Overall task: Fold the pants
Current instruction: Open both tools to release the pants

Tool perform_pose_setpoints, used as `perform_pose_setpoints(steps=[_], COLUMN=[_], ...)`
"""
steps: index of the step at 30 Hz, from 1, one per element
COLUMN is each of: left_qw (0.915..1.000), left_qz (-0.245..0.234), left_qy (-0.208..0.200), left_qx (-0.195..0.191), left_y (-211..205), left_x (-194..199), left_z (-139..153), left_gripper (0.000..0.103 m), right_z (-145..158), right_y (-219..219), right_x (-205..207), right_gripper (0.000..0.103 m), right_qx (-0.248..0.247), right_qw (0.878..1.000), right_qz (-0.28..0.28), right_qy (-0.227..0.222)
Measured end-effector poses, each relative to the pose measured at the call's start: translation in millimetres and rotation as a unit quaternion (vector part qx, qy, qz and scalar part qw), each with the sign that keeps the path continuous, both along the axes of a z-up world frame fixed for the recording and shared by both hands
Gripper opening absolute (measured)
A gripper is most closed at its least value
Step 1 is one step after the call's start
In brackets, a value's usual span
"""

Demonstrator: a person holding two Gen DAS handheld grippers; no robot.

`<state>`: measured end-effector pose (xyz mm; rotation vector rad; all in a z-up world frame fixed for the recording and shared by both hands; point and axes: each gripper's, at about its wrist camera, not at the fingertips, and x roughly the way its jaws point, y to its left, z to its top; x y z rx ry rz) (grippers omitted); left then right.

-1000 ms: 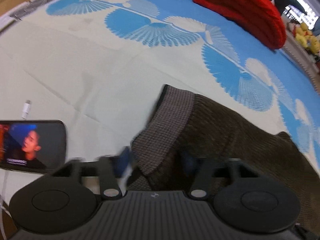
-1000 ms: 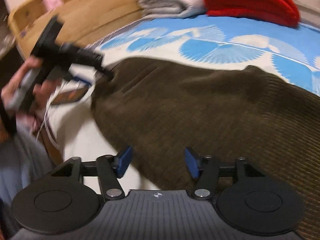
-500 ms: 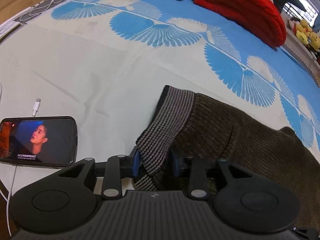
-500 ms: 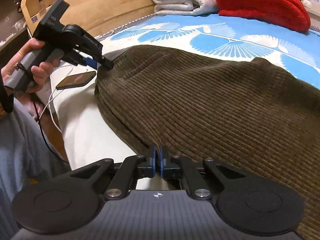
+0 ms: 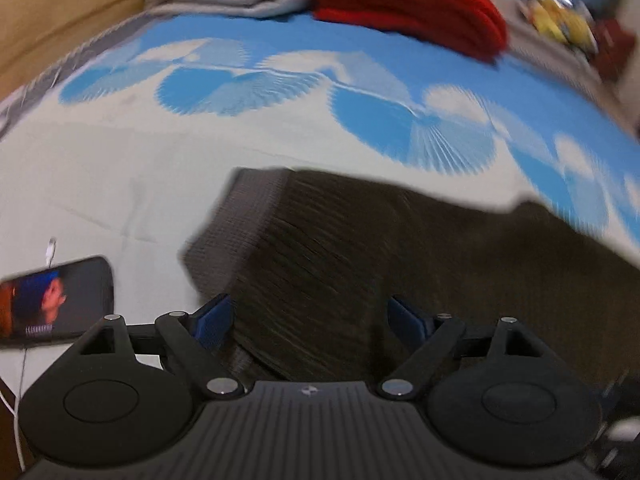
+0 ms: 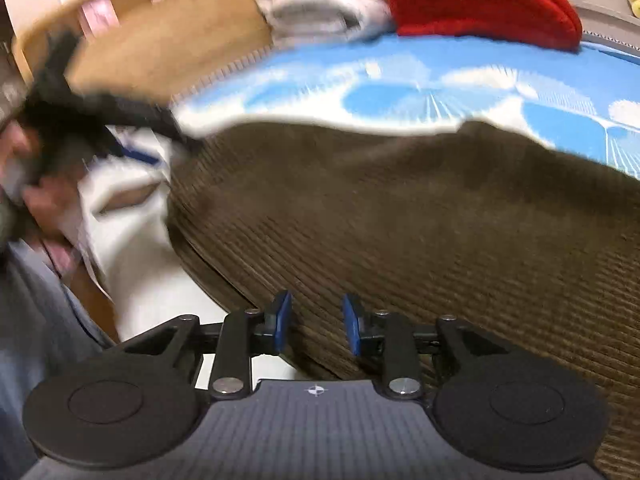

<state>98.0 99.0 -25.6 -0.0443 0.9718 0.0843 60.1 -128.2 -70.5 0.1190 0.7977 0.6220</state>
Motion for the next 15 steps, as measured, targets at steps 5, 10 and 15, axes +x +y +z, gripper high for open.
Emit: perform_pose_setpoints(steps=[5,10,15], left_qw=[0.9927,0.9968,0.9989], left_qz=[-0.046,-0.029,-0.035], left_qy=[-0.003,-0.010,-0.022], left_qx=[0.111,0.074,0.022], left_y=[-44,-48,-85], left_x=[-15,-25,-45], left_z=[-29,-14,3], left_gripper=[0.089,0.089,0.089], right_z=[-17,25,66], right_y=[-9,-62,-195], right_x=[-9,-31,-90], right_gripper=[0.031,0.033,0.054], right_qx=[-0.032,0.013,0.067], right_qw=[0.999,0.993,0.931], right_qz=[-0.026,-0.116,-0.348], right_qy=[0.006,-0.011,-0.086])
